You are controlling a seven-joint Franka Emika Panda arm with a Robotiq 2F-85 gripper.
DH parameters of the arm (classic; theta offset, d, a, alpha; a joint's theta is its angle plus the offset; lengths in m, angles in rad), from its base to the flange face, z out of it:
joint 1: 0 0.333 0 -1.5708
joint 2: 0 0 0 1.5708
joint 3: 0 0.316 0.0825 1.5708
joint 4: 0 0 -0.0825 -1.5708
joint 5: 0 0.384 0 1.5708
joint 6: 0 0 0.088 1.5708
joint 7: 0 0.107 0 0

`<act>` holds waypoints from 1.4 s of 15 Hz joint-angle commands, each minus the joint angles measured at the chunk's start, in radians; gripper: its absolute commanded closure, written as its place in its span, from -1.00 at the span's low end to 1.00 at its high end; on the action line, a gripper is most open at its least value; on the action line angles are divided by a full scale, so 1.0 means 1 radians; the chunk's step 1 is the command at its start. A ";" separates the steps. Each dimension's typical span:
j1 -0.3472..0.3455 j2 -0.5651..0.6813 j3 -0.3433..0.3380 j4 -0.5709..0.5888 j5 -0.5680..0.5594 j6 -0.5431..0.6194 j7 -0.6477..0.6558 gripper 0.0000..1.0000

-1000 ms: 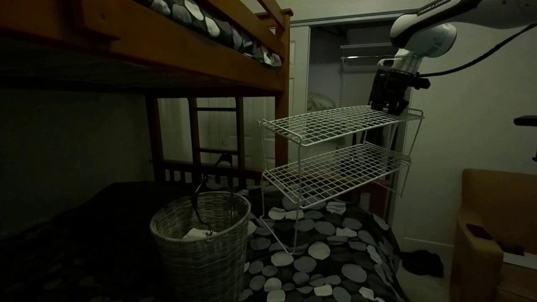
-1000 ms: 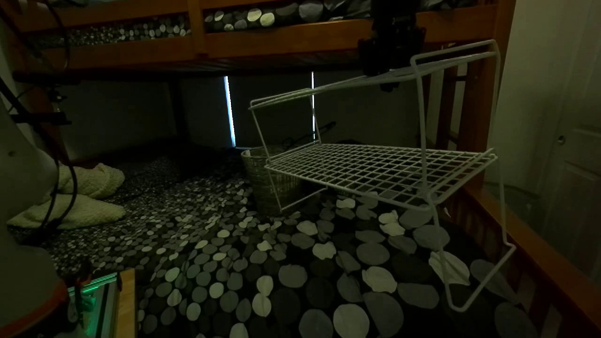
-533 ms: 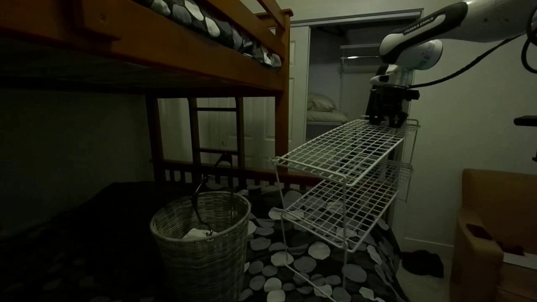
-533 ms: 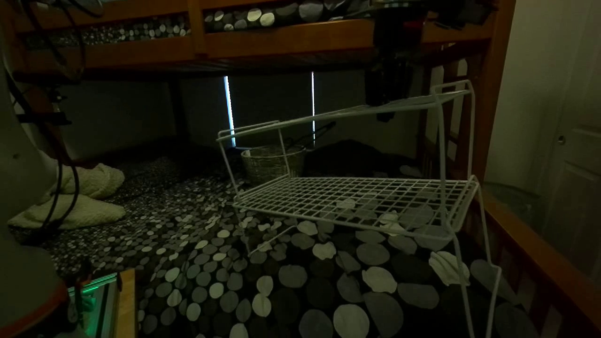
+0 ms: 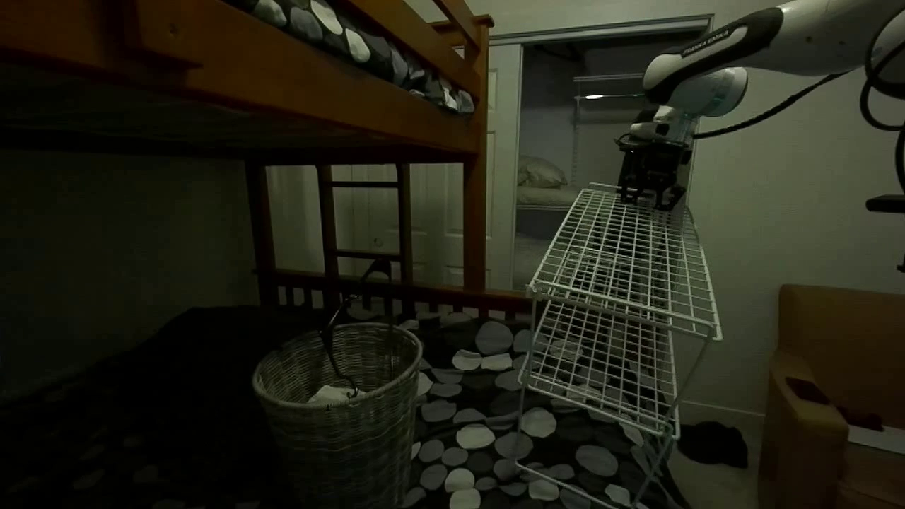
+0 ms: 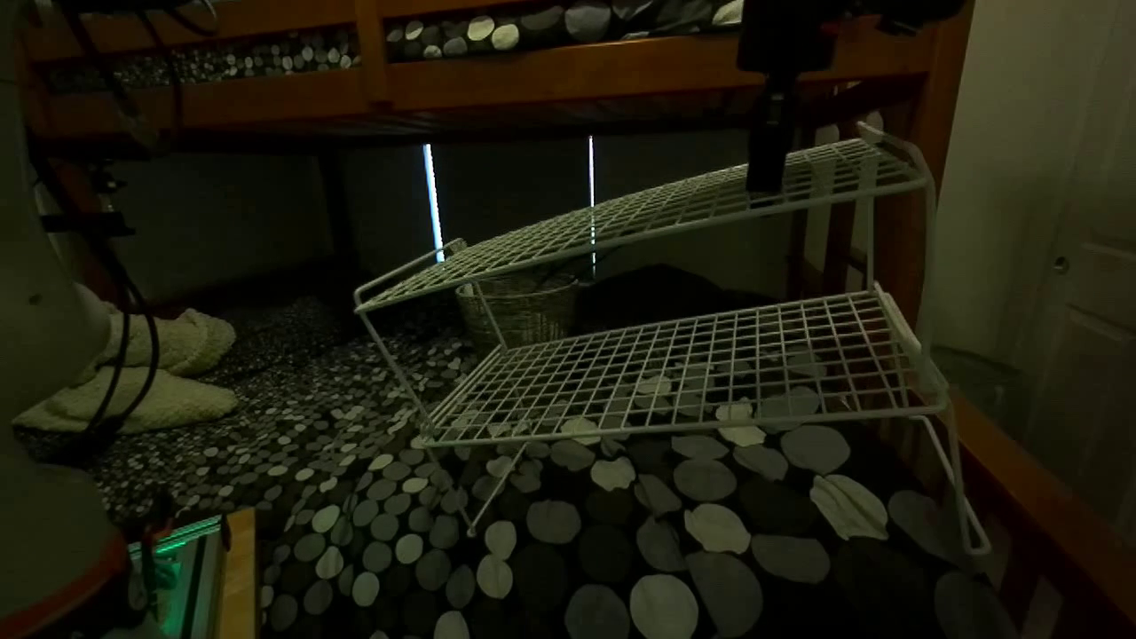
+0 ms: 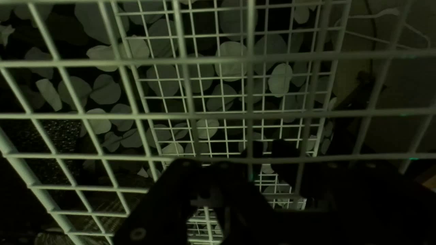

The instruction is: Turn the metal object to the left

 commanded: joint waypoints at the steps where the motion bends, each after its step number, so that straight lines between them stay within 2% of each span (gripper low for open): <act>1: 0.000 0.016 0.004 0.011 0.002 0.005 -0.004 0.65; 2: 0.002 0.028 0.006 0.010 -0.006 0.013 0.003 0.65; 3: 0.004 0.037 0.008 0.006 -0.016 0.013 0.002 0.91; 4: -0.001 0.057 0.022 0.031 0.031 -0.025 -0.010 0.91; 10: -0.033 0.201 0.091 0.223 0.133 -0.122 -0.096 0.91; 11: -0.068 0.229 0.150 0.282 0.134 -0.154 -0.068 0.91; 12: -0.048 0.258 0.117 0.321 0.160 -0.186 -0.067 0.91; 17: -0.054 0.391 0.145 0.507 0.202 -0.276 0.119 0.91; 18: -0.021 0.342 0.117 0.380 0.134 -0.177 0.042 0.91; 19: -0.017 0.360 0.118 0.393 0.126 -0.171 0.053 0.65; 21: -0.011 0.376 0.118 0.382 0.108 -0.152 0.045 0.65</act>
